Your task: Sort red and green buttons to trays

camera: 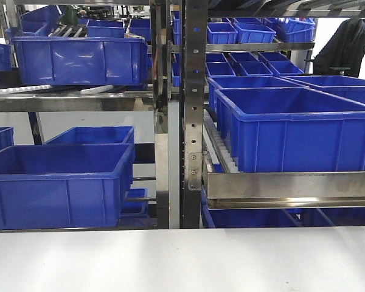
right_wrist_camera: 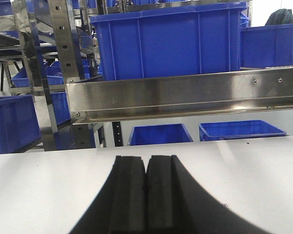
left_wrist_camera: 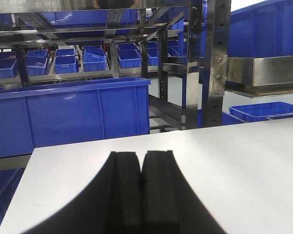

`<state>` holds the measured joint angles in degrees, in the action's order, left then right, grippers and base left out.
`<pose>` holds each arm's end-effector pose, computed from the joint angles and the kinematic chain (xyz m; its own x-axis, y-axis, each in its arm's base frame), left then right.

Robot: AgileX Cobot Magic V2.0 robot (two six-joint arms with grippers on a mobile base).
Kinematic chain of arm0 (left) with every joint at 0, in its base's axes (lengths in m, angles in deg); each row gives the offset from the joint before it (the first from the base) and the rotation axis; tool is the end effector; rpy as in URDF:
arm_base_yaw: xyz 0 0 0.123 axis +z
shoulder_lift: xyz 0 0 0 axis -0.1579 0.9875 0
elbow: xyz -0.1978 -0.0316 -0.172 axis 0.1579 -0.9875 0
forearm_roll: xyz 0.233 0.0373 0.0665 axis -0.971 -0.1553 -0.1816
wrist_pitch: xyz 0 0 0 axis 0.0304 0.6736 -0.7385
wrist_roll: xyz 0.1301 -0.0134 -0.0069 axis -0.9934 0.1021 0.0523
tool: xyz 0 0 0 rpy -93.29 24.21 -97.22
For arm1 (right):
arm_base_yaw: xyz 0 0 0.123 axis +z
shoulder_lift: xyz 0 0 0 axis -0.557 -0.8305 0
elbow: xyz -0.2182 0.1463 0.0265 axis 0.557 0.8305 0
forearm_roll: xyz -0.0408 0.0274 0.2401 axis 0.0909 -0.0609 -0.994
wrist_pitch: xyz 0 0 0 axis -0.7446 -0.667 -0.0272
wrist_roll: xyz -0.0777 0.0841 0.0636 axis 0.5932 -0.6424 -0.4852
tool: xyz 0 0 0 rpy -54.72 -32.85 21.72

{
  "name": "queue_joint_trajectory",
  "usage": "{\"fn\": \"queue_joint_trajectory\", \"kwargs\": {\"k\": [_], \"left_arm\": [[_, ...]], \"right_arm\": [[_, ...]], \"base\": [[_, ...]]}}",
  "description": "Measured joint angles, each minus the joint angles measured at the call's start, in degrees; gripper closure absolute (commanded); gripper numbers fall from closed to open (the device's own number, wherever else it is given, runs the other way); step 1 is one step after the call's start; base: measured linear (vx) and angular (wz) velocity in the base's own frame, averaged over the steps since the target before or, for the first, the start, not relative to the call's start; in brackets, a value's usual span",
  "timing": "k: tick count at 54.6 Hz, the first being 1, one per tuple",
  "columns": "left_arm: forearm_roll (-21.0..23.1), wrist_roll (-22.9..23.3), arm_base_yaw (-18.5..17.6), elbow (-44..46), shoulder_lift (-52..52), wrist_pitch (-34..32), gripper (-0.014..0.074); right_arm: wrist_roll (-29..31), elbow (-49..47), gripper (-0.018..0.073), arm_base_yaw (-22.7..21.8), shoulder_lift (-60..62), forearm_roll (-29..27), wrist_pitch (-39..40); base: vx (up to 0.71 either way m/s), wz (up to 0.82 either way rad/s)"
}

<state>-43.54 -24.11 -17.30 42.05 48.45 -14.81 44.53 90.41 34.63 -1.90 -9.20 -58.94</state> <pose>0.1100 -0.0169 0.1959 -0.0179 0.0190 -0.9997 0.1512 0.9884 0.0161 0.1112 0.0006 0.1974 -0.0018 0.0652 -0.9979 -0.0071 0.9978 0.0652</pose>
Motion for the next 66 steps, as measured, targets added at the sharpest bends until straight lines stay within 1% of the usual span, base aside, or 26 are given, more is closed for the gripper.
{"fn": "queue_joint_trajectory", "kwargs": {"k": [48, 52, 60, 66], "left_arm": [[0.0, 0.0, 0.0, 0.0, 0.0, -0.4, 0.0599], [0.0, 0.0, 0.0, 0.0, 0.0, -1.9, 0.0599], [0.0, 0.0, 0.0, 0.0, 0.0, -7.9, 0.0599], [0.0, 0.0, 0.0, 0.0, 0.0, -12.6, 0.0596]], "right_arm": [[0.0, 0.0, 0.0568, 0.0, 0.0, 0.0, -0.1], [0.0, 0.0, 0.0568, 0.0, 0.0, 0.0, -0.1], [0.0, 0.0, 0.0568, 0.0, 0.0, 0.0, 0.2], [0.0, 0.0, 0.0568, 0.0, 0.0, 0.0, 2.9]], "base": [[0.0, 0.0], [0.0, 0.0], [0.0, 0.0], [0.0, 0.0]]}}
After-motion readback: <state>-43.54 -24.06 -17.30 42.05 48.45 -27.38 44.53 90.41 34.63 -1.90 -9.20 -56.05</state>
